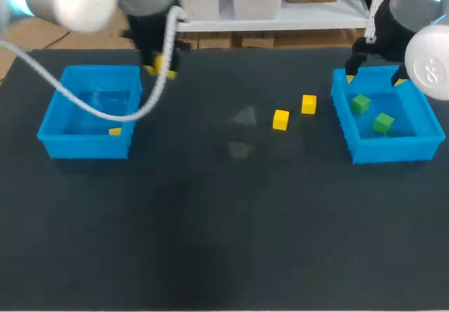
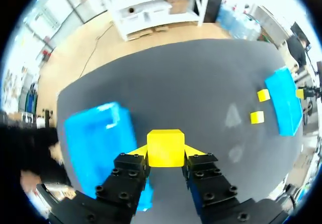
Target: Put the green cubes in the right bin and the yellow cubes in the left bin.
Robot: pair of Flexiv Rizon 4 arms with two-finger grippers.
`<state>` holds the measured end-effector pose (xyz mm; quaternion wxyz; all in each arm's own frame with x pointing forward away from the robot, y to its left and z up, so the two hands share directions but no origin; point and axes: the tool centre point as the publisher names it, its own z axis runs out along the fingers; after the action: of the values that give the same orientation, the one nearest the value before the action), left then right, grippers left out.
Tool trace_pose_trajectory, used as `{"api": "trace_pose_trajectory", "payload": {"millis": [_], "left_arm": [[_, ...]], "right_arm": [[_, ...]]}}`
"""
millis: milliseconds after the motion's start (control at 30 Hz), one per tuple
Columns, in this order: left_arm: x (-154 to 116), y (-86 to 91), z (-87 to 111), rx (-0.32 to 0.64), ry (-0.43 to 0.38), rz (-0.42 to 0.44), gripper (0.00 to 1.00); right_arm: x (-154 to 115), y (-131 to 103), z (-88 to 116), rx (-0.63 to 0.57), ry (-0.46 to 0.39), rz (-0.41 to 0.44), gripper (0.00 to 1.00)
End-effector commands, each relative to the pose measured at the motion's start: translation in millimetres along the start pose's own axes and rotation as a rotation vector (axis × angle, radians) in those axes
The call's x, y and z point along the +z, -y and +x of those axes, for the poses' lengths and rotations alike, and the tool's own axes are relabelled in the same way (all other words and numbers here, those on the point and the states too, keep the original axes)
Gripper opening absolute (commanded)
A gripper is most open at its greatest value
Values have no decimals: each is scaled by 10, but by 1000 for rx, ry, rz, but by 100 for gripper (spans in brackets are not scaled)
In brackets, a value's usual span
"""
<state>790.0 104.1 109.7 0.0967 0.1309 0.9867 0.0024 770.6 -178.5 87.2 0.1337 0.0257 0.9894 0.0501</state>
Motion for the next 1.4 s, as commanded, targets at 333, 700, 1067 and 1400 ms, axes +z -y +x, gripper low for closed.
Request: {"api": "trace_pose_trajectory", "payload": {"millis": [333, 700, 1067, 1400], "left_arm": [[144, -820, 1046, -132, 152, -36, 100], [-90, -404, 610, -21, 237, -10, 100], [-114, 1024, -189, 204, 243, 223, 100], [315, 2082, -619, 366, 130, 249, 100]], "right_arm": [[-10, 5, 27, 2, 7, 2, 100], [-10, 5, 27, 2, 7, 2, 100], [-10, 5, 27, 2, 7, 2, 100], [-10, 5, 27, 2, 7, 2, 100]]}}
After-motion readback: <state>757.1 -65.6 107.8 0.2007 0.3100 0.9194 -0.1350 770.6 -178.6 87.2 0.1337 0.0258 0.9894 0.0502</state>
